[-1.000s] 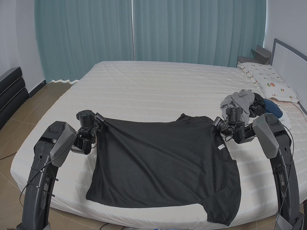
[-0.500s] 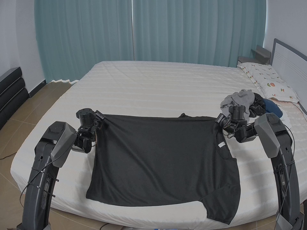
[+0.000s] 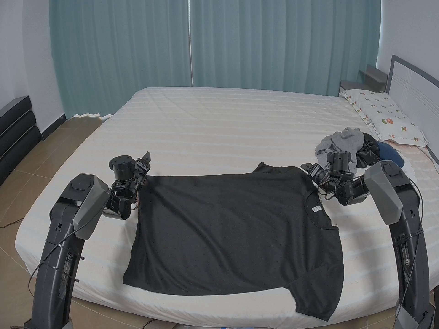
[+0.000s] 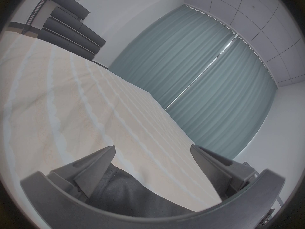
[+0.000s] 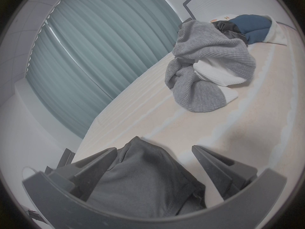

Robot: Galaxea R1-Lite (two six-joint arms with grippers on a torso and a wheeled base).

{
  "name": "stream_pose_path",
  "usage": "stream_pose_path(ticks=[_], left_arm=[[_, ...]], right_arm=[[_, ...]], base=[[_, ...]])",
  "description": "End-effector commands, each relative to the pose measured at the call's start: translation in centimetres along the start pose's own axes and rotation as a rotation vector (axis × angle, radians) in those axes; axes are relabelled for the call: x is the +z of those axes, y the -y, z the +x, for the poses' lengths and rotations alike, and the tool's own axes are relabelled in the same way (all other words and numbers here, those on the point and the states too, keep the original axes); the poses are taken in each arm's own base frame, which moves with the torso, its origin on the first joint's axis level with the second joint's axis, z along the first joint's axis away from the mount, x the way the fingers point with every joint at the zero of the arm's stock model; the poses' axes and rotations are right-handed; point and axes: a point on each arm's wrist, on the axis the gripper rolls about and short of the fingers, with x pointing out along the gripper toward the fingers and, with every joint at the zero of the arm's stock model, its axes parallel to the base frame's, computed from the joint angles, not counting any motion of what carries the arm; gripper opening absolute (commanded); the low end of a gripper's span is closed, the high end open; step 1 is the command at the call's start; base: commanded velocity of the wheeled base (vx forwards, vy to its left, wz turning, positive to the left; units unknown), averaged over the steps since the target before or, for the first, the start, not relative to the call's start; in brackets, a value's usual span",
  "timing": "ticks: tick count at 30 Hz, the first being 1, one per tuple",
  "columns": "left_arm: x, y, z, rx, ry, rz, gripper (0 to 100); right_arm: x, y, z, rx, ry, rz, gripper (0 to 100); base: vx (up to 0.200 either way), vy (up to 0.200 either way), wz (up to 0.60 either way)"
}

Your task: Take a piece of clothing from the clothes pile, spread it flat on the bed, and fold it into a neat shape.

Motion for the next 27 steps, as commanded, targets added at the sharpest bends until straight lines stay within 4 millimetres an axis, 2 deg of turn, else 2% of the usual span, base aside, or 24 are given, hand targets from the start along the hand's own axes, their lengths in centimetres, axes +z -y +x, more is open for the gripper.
stream_pose_path(ticks=[1,2,3,6,8,9,10,15,20,27], left_arm=[[1.9,1.1,-1.6,0.027,0.02,-0.006,100],[2.3,1.3,-1.9,0.025,0.024,-0.01,100],[3.4,1.9,-3.2,0.023,0.022,-0.023,100],[4.9,3.1,-6.1,0.01,-0.006,-0.029,100],[5.2,3.5,-7.4,0.005,-0.034,-0.028,100],[5.2,3.5,-7.4,0.005,-0.034,-0.028,100],[5.4,4.0,-10.1,0.013,-0.096,-0.021,100],[5.0,4.1,-14.9,0.022,-0.194,-0.061,100],[4.2,4.0,-20.8,0.04,-0.332,-0.081,100],[3.2,3.0,-25.9,0.089,-0.416,-0.106,100]], right_arm=[[2.2,-1.2,-4.5,0.032,0.007,0.036,100],[2.2,-1.2,-4.9,0.034,0.001,0.036,100],[2.1,-1.3,-6.4,0.044,-0.023,0.037,100],[2.1,-1.5,-9.6,0.069,-0.069,0.04,100],[1.9,-1.6,-11.1,0.072,-0.093,0.041,100],[1.9,-1.6,-11.1,0.072,-0.093,0.041,100],[1.1,-1.7,-14.0,0.078,-0.144,0.043,100],[-1.1,-1.6,-18.4,0.072,-0.203,0.046,100],[-4.0,-0.7,-21.6,0.073,-0.247,0.031,100],[-5.9,0.7,-24.6,0.038,-0.305,0.06,100]], base=[[0.0,0.0,0.0],[0.0,0.0,0.0],[0.0,0.0,0.0],[0.0,0.0,0.0],[0.0,0.0,0.0],[0.0,0.0,0.0],[0.0,0.0,0.0],[0.0,0.0,0.0],[0.0,0.0,0.0],[-0.029,0.0,0.0]])
